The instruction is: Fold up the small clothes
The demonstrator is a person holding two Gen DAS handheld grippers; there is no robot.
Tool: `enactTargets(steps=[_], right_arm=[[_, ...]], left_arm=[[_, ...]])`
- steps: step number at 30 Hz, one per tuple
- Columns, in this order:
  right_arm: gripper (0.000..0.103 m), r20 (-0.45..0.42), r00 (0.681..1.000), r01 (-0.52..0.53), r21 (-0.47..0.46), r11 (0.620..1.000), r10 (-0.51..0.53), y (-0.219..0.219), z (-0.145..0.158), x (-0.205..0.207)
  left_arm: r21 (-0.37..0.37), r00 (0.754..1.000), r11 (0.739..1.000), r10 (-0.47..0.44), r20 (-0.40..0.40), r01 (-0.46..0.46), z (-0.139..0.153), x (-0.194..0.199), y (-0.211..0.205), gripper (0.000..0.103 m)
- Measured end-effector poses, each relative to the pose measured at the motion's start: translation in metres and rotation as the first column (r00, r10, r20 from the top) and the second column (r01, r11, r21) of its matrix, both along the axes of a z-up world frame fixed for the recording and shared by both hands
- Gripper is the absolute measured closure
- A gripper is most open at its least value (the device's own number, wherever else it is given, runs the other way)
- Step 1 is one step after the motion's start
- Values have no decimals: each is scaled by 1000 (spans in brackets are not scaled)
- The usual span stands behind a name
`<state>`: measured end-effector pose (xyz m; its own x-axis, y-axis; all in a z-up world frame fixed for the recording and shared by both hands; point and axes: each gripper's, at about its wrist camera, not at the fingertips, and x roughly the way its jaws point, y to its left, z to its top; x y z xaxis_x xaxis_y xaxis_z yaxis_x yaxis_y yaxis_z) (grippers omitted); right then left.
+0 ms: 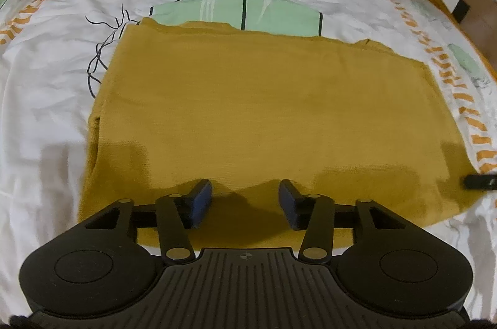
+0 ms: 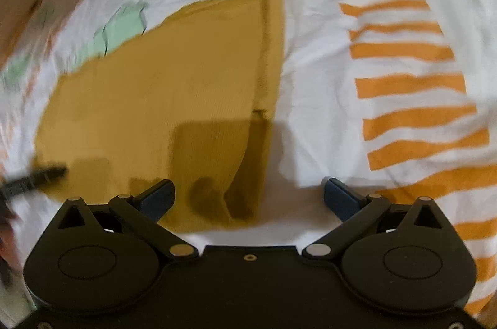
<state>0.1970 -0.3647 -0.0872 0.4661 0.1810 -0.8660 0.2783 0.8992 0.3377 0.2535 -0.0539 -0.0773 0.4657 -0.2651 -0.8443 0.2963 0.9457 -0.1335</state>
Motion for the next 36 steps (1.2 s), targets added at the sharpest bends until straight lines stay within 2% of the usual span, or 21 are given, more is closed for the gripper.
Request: enactTargets(steps=[2,6,13,15,18,22,24,27,32,36], right_arm=[[1,29,998,56,95,994,-59,-12,0,-1],[1,94,985,112,273,956,-142,-31,-7,4],[0,170,975,75,356,931,-144,-35,-23,27],[0,182,973,71,360,930,-144,-34,-27,33],[0,207,969,56,348,936,-135,-32,-29,33],[0,202,976,11,310,951,-77,-29,-24,35],[0,188,980,8,298,955,-67,-28,-22,37],[0,180,983,-17,264,964,-32,-24,-22,40],[0,163,986,-66,203,977,32,-18,-19,43],[0,149,986,-91,160,983,67,-13,-18,45]], left_arm=[[37,1000,999,-6,-1,6,1,1,-7,54],[67,1000,998,-7,1,7,0,2,-12,53],[35,1000,999,-2,-4,2,1,4,-10,52],[3,1000,1000,2,10,-2,-1,4,-8,50],[-38,999,999,-30,20,30,-4,4,-7,38],[-9,997,997,-72,30,73,0,3,-14,38],[-21,996,996,-89,24,90,6,5,-16,38],[-53,996,995,-82,43,84,20,12,-18,38],[-60,998,997,-40,47,43,42,43,-40,38],[-59,1000,998,-1,29,2,44,71,-65,38]])
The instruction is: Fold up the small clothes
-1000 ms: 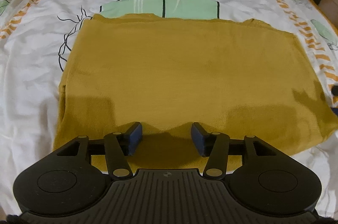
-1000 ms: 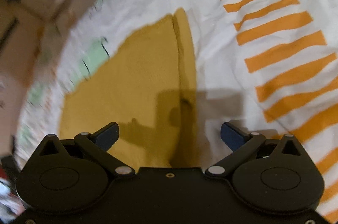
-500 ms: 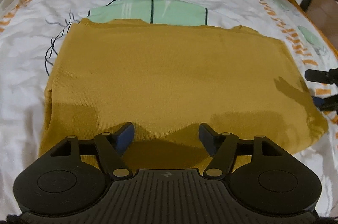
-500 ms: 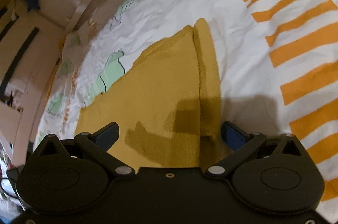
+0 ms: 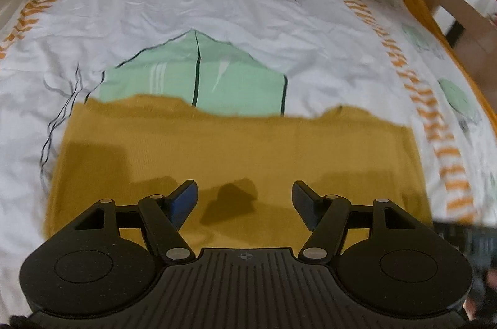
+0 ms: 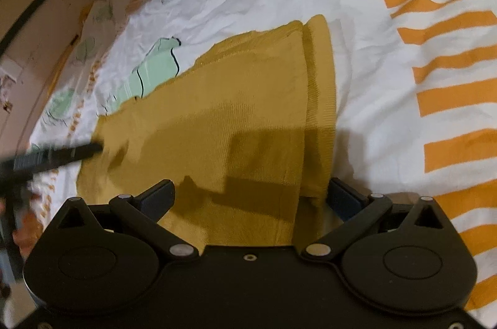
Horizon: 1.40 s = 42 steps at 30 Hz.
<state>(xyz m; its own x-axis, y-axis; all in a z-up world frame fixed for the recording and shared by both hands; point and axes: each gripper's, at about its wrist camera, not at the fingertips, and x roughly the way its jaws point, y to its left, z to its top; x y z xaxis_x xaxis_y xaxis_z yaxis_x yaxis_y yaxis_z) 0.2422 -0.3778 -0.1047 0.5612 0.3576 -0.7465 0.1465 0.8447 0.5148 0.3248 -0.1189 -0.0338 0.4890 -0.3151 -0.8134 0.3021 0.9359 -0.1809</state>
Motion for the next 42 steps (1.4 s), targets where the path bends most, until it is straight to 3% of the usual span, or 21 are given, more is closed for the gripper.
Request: enactTargets(steps=[7,11,16,21,26,33,36,42], right_arm=[[0,-24,998,-55,-47,997,54,3,3,3],[0,-25,999,-23,6,1000,24,-3,1,2],[0,-31,999,20,92,996,-17,-15,-3,3],[0,-37,997,74,197,978,-68,-29,-8,1],[0,-46,995,101,261,960,-92,-37,-12,2],[0,-46,996,87,235,968,-78,-33,-10,5],[0,-45,996,83,228,970,-74,-32,-9,6],[0,-41,996,90,250,964,-83,-35,-11,6]], left_arm=[[69,997,995,70,-30,-68,-23,30,-27,39],[56,996,995,84,-41,-82,-33,37,-36,39],[153,999,987,42,-6,-40,-43,38,-50,33],[150,998,987,58,-11,-56,-37,36,-49,35],[154,999,987,38,-20,-35,-31,14,-39,36],[163,1000,986,-25,-18,28,-32,-37,-25,36],[150,998,988,-27,-64,37,-37,-51,-19,36],[140,998,988,-53,-42,58,-38,-76,-8,36]])
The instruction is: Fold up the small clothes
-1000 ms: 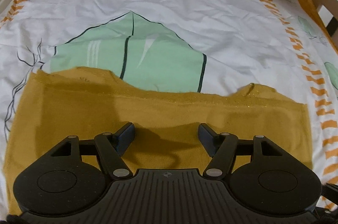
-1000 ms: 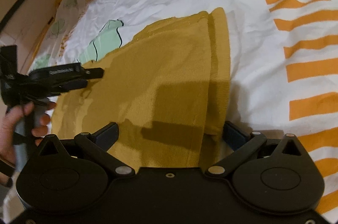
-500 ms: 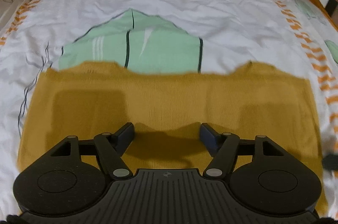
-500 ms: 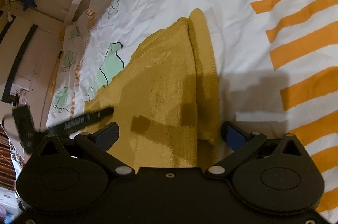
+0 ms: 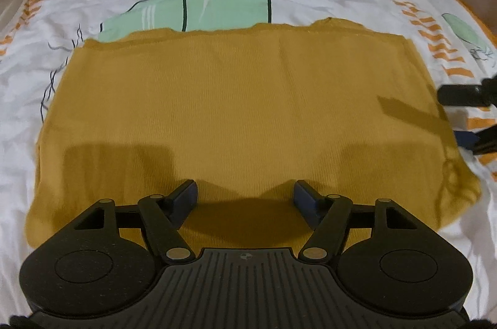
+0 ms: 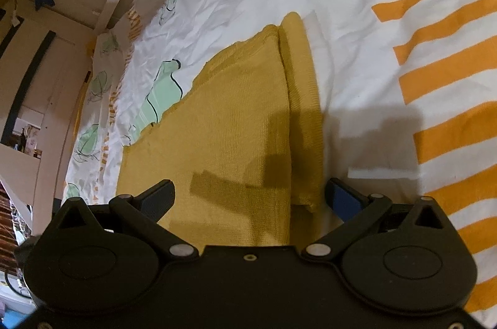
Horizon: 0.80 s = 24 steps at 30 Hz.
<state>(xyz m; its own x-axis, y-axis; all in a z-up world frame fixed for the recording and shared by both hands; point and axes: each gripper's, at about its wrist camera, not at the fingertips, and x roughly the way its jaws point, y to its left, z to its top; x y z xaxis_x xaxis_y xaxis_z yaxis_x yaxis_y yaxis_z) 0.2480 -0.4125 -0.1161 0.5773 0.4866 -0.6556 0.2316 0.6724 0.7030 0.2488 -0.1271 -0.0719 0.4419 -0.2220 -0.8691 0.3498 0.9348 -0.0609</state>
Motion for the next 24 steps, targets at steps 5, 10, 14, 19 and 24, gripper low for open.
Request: enactTargets(steps=[5,10,14,19,24], right_arm=[[0,30,999,22,34,999,-23,-4,-4,-1],[0,76,996,42,76,996,-48,-8,-9,0],[0,102,993,52,85,995,-60,-10,-11,1],[0,125,991,49,56,997,-56,-5,-10,1],[0,147,989,16,53,998,-24,-3,-10,3]], left_arm=[[-27,999,999,-39,-15,39,5,-2,11,36],[-59,1000,998,-6,10,7,18,8,31,36],[-70,998,997,36,54,-32,27,23,51,36],[-89,994,992,95,54,-90,26,45,76,36],[-111,991,986,132,36,-127,18,58,96,36]])
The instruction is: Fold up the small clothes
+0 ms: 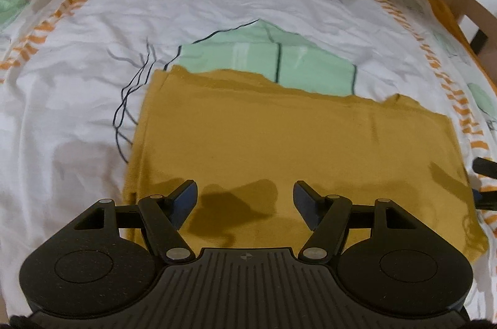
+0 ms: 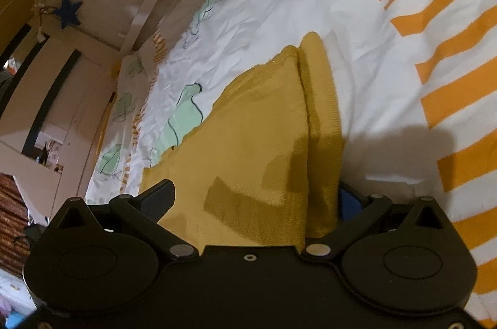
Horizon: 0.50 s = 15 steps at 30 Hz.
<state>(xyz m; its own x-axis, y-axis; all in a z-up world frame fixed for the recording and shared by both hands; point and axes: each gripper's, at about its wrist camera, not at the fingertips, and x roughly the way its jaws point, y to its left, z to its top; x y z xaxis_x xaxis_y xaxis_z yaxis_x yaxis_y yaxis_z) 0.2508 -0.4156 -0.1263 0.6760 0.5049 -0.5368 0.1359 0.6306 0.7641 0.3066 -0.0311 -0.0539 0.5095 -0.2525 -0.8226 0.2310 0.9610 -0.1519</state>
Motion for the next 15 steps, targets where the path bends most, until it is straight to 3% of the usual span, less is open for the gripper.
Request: enactTargets(steps=[2,15], right_arm=[[0,7,1000,-15,1,1000,15,0,0,1],[1,-13,998,-57,-35,998,57,16,5,18]], left_arm=[[2,999,1000,-2,-39,2,-4,7,3,37],[6,998,999,-31,-46,32,1,27,13,37]])
